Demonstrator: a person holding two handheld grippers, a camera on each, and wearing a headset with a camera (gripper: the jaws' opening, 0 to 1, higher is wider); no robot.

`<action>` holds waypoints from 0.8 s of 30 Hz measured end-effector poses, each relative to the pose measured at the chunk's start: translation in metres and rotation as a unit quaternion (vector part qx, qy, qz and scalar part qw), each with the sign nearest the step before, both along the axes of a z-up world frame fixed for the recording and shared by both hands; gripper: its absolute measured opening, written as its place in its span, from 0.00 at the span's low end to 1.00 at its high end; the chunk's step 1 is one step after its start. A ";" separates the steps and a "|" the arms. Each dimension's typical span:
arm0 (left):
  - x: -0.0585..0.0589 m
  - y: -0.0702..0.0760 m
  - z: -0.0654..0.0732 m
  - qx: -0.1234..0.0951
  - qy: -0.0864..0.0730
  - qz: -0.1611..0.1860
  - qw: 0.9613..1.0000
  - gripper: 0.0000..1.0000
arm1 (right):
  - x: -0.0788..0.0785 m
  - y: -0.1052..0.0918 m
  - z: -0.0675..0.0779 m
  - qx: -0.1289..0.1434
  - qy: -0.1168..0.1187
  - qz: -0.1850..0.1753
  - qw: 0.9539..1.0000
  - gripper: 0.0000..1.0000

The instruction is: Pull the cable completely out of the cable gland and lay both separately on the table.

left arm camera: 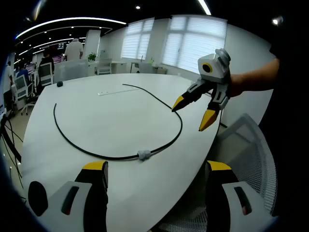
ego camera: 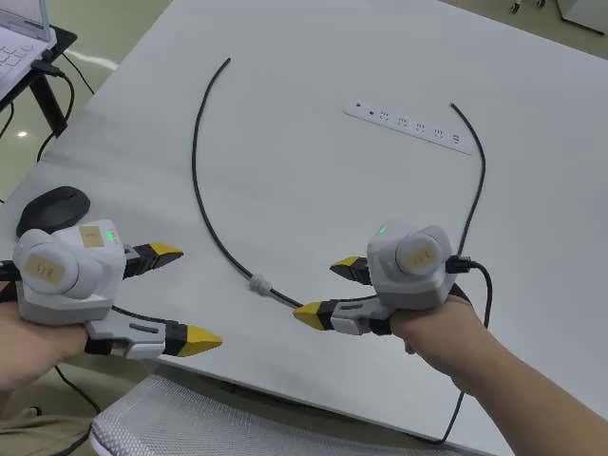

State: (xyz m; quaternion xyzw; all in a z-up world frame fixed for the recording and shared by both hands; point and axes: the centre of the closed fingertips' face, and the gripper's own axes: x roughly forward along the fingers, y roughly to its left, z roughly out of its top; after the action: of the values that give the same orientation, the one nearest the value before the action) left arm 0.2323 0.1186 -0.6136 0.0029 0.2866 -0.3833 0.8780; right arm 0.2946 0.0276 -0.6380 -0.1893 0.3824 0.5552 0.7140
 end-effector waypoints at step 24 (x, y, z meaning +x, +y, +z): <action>-0.002 -0.004 -0.011 -0.013 0.009 0.011 1.000 0.81 | 0.013 0.032 -0.052 -0.048 0.043 0.030 0.997 0.27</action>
State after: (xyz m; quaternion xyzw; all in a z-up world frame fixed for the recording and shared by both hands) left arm 0.2305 0.1142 -0.6243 -0.0150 0.2892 -0.3778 0.8794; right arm 0.3080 0.0600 -0.6904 -0.2110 0.4329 0.5649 0.6700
